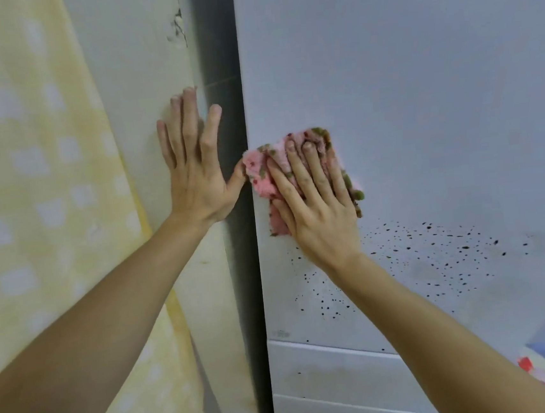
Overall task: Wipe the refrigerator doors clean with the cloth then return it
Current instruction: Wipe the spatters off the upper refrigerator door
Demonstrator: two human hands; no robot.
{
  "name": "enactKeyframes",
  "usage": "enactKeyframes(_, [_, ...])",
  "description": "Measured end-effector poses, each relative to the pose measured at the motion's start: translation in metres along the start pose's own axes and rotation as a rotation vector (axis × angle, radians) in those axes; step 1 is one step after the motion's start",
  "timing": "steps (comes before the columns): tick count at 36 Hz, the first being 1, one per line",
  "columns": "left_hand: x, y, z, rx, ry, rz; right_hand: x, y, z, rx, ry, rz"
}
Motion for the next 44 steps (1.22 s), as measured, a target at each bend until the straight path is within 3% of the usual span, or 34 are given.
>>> enactKeyframes(7, [-0.003,-0.024,-0.032,0.03,-0.04,0.026,-0.016,-0.038,-0.068,0.195,-0.174,0.031])
enactKeyframes(15, [-0.009,-0.021,-0.045,0.059,-0.026,0.035,-0.007,-0.02,-0.072,0.344,-0.275,0.091])
enactKeyframes(22, [-0.011,-0.023,-0.05,0.045,0.026,0.018,0.001,-0.002,-0.023,0.074,-0.1,0.019])
enactKeyframes(27, [-0.013,-0.026,-0.051,0.049,0.025,0.005,-0.015,-0.031,-0.045,-0.048,-0.098,0.016])
enactKeyframes(36, [-0.017,-0.025,-0.052,0.029,0.092,0.013,-0.026,-0.058,-0.153,0.29,-0.479,0.048])
enactKeyframes(44, [-0.019,-0.024,-0.055,0.023,0.117,0.026,-0.004,-0.035,-0.12,0.26,-0.348,0.143])
Point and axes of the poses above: each hand's wrist, its own z-axis towards the middle knuckle, its own x-axis out of the back of the hand, y = z × x, the point moved 5 cm from there along z, towards the middle knuckle, and after that the axes turned 9 degrees about x, right-handed, at the moved point
